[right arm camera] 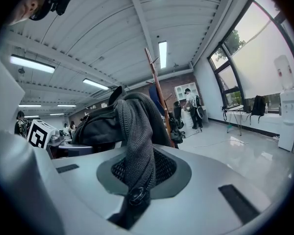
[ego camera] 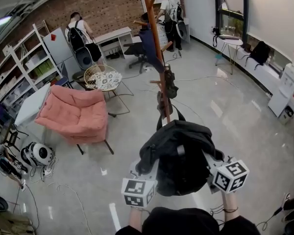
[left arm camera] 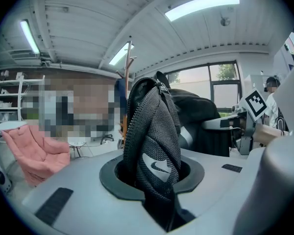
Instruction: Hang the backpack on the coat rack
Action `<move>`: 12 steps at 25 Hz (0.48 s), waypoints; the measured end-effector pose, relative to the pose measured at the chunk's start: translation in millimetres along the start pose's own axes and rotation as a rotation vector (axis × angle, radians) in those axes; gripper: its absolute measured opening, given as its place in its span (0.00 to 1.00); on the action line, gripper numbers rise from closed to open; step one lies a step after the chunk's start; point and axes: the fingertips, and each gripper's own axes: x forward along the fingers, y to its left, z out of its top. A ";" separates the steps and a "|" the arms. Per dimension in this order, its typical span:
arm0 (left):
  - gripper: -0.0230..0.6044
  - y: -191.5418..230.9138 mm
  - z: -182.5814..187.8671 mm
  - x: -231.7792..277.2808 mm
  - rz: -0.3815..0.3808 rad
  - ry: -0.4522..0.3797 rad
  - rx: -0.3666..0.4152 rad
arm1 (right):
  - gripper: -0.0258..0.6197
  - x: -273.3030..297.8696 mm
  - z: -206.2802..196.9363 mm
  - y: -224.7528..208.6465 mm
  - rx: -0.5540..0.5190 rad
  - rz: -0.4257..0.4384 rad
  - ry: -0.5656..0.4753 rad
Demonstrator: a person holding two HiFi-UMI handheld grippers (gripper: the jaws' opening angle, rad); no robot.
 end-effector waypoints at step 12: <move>0.22 64.6 30.2 114.0 -0.004 -0.010 -0.028 | 0.09 115.4 36.4 -64.9 -0.006 -0.011 0.004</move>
